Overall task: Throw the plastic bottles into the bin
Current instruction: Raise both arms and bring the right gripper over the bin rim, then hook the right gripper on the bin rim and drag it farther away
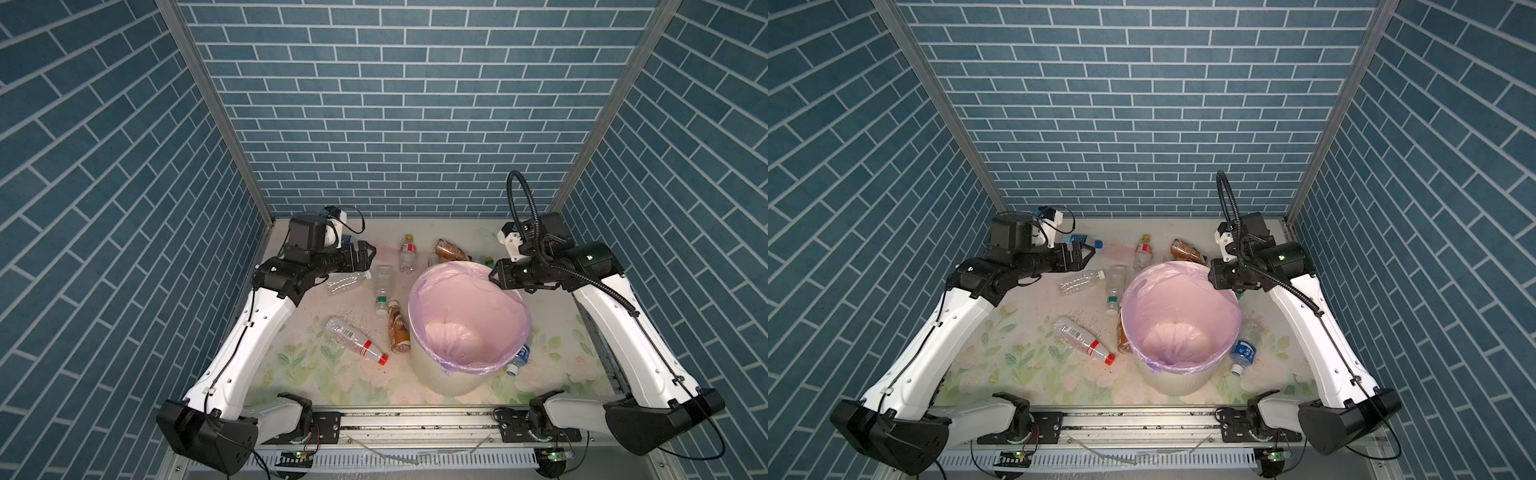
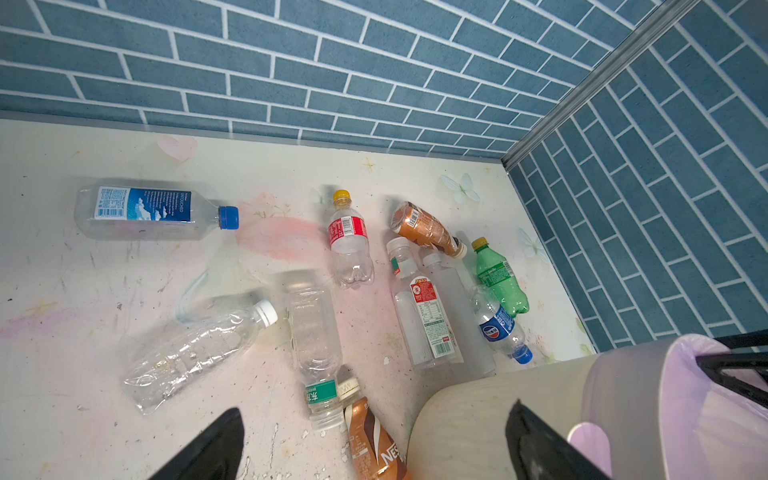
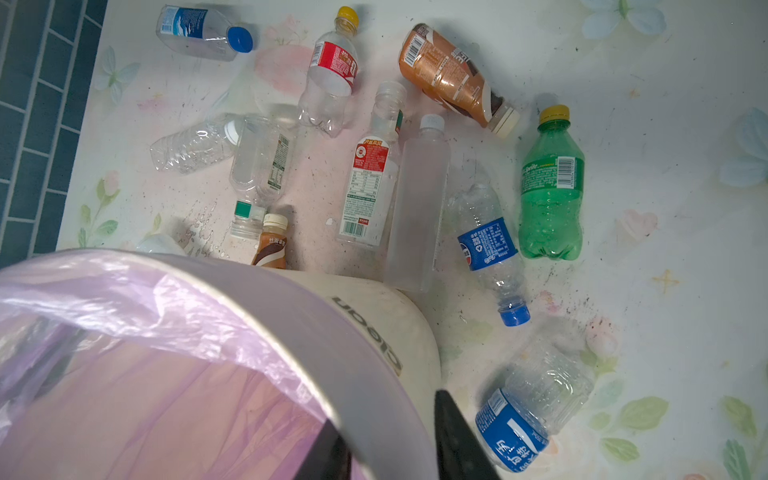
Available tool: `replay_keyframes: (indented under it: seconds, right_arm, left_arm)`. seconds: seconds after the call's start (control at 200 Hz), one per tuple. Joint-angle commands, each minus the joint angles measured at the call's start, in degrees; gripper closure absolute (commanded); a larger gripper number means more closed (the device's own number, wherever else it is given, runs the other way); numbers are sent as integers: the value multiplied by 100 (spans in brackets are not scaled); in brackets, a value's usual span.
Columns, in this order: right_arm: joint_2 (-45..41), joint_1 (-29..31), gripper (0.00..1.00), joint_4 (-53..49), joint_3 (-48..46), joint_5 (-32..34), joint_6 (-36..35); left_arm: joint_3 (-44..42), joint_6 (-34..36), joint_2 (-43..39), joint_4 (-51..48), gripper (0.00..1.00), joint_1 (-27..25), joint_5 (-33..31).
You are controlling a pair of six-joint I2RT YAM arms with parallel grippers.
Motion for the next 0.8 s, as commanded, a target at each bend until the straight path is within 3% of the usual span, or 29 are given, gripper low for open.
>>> replay_keyframes:
  seconds: [0.0,0.445,0.795]
  right_arm:
    - [-23,45,71,-55,-213,-40,-144]
    - [-174,68,92,13,-526,-141,-198]
    - [-325,79,97,75,-481,-191,-268]
  left_arm:
    - [-123,45,-144,44,1,-37,-9]
    - [-287,-40,-275,64,1,-40,-27]
    - [-299,-64,-288,62,1,-41,-38]
